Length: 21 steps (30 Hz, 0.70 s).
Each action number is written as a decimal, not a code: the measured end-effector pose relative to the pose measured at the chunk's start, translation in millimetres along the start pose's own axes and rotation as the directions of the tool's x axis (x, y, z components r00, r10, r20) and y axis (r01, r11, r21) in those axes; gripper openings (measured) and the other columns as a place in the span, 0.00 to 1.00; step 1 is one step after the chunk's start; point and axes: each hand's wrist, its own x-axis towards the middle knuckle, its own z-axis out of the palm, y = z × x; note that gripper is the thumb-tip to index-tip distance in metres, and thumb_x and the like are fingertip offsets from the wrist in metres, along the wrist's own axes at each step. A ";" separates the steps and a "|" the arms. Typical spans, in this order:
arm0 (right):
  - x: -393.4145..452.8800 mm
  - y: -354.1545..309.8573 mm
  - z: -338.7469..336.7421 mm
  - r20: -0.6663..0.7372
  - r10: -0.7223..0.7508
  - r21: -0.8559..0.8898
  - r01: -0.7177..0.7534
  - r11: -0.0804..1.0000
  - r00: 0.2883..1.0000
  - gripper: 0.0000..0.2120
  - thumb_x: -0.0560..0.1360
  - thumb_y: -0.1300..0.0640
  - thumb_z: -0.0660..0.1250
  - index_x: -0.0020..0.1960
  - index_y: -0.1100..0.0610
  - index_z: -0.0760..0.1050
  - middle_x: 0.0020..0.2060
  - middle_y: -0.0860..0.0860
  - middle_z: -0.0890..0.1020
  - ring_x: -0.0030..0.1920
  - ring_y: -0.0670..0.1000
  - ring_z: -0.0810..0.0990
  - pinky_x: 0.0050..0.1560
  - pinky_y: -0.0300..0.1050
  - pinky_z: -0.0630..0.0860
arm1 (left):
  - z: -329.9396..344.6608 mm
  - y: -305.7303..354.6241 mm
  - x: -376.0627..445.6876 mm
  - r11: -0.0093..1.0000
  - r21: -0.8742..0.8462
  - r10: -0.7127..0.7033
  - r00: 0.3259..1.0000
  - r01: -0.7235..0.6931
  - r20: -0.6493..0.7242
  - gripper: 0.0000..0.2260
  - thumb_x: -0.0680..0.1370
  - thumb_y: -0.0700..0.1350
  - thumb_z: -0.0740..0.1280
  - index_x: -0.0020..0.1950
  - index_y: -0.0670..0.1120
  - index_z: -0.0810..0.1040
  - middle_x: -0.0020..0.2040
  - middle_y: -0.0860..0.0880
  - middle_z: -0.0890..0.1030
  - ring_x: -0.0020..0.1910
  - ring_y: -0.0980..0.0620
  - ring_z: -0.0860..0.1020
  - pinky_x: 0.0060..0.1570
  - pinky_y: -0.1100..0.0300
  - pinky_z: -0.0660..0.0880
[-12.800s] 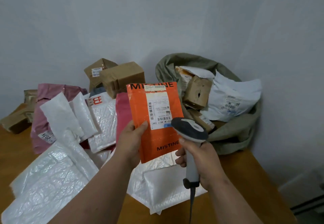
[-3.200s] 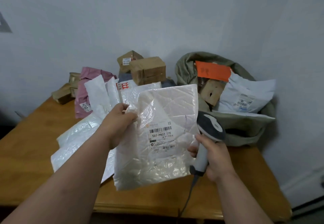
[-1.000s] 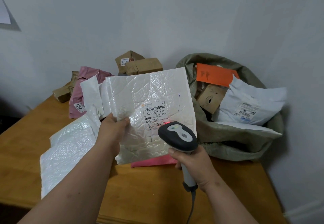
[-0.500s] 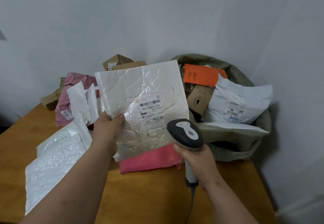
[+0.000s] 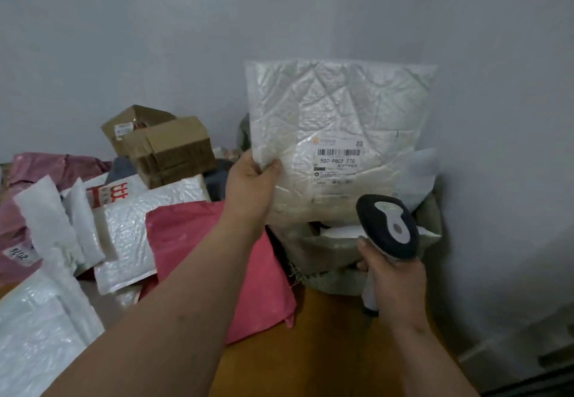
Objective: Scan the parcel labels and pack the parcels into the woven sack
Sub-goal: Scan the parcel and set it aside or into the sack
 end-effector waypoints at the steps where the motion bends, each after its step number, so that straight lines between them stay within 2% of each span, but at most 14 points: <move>1: 5.4 -1.8 -1.7 -0.031 0.002 -0.006 -0.002 1.000 1.000 0.11 0.74 0.58 0.74 0.56 0.53 0.81 0.48 0.52 0.85 0.52 0.50 0.82 0.55 0.47 0.79 | 11.2 -8.7 7.5 1.000 0.001 -0.015 0.999 0.015 0.039 0.11 0.79 0.36 0.67 0.49 0.54 0.80 0.42 0.59 0.86 0.42 0.59 0.84 0.40 0.62 0.81; 3: 14.6 -1.7 -5.7 -0.077 0.008 -0.013 -0.009 1.000 0.997 0.15 0.74 0.58 0.74 0.59 0.60 0.81 0.48 0.57 0.85 0.49 0.50 0.84 0.47 0.40 0.80 | 30.8 -27.9 15.7 0.997 0.020 -0.075 0.993 0.074 0.093 0.12 0.79 0.37 0.67 0.48 0.55 0.81 0.41 0.59 0.86 0.42 0.59 0.84 0.41 0.60 0.81; 5: 22.0 1.5 -10.6 -0.106 0.018 -0.028 -0.021 0.999 0.994 0.14 0.74 0.58 0.74 0.58 0.62 0.81 0.43 0.57 0.86 0.39 0.43 0.84 0.34 0.30 0.76 | 44.8 -49.3 18.4 0.984 0.026 -0.179 0.977 0.177 0.113 0.12 0.79 0.36 0.67 0.48 0.55 0.81 0.42 0.55 0.86 0.45 0.52 0.84 0.47 0.50 0.82; 7: 27.1 5.5 -14.8 -0.117 0.037 -0.025 -0.040 0.999 0.992 0.13 0.73 0.58 0.75 0.56 0.62 0.81 0.40 0.55 0.86 0.35 0.41 0.83 0.32 0.29 0.75 | 52.7 -67.0 16.7 0.962 0.010 -0.273 0.954 0.274 0.122 0.12 0.78 0.34 0.66 0.49 0.52 0.81 0.45 0.49 0.85 0.46 0.46 0.83 0.49 0.46 0.81; 10: 37.1 11.2 -21.9 -0.123 0.066 -0.013 -0.068 0.998 0.990 0.12 0.73 0.58 0.76 0.54 0.61 0.82 0.36 0.51 0.86 0.37 0.44 0.85 0.37 0.37 0.78 | 62.1 -77.6 18.6 0.937 -0.046 -0.338 0.930 0.347 0.146 0.10 0.78 0.33 0.66 0.53 0.46 0.81 0.44 0.45 0.85 0.45 0.43 0.82 0.47 0.47 0.80; 12: 47.8 12.7 -24.3 -0.130 0.090 -0.004 -0.092 0.996 0.987 0.09 0.73 0.57 0.76 0.51 0.60 0.83 0.37 0.51 0.87 0.39 0.47 0.85 0.44 0.45 0.80 | 72.0 -72.8 28.7 0.932 -0.103 -0.329 0.930 0.347 0.164 0.11 0.78 0.33 0.66 0.57 0.43 0.81 0.50 0.43 0.85 0.51 0.41 0.83 0.52 0.45 0.80; 14: 61.7 14.6 -25.8 -0.124 0.104 0.000 -0.104 0.995 0.987 0.03 0.73 0.57 0.76 0.46 0.55 0.83 0.37 0.51 0.87 0.41 0.51 0.86 0.49 0.51 0.80 | 83.0 -67.9 43.3 0.944 -0.092 -0.299 0.941 0.315 0.157 0.11 0.79 0.33 0.66 0.56 0.46 0.81 0.54 0.43 0.84 0.54 0.43 0.82 0.55 0.47 0.79; 18: 84.4 17.0 -30.9 -0.058 0.116 0.024 -0.114 0.993 0.992 0.04 0.72 0.57 0.76 0.44 0.50 0.82 0.37 0.50 0.87 0.42 0.51 0.86 0.48 0.49 0.80 | 90.1 -87.1 44.6 0.937 0.129 -0.342 0.925 0.324 0.165 0.11 0.78 0.35 0.68 0.50 0.51 0.81 0.45 0.52 0.85 0.49 0.49 0.82 0.46 0.56 0.80; 19: 89.4 18.6 -32.9 -0.042 0.118 0.028 -0.117 0.993 0.992 0.05 0.72 0.57 0.76 0.45 0.50 0.82 0.38 0.49 0.87 0.43 0.50 0.86 0.48 0.50 0.80 | 89.2 -96.7 40.0 0.923 0.215 -0.354 0.924 0.320 0.145 0.10 0.77 0.36 0.69 0.51 0.51 0.81 0.44 0.53 0.84 0.47 0.51 0.82 0.44 0.59 0.79; 21: 98.8 22.3 -35.5 -0.023 0.122 0.030 -0.121 0.992 0.992 0.06 0.72 0.57 0.76 0.45 0.48 0.82 0.41 0.47 0.88 0.44 0.49 0.86 0.52 0.54 0.81 | 88.5 -116.5 32.6 0.874 0.356 -0.377 0.924 0.330 0.069 0.10 0.77 0.38 0.70 0.56 0.48 0.81 0.47 0.51 0.83 0.48 0.50 0.81 0.48 0.57 0.79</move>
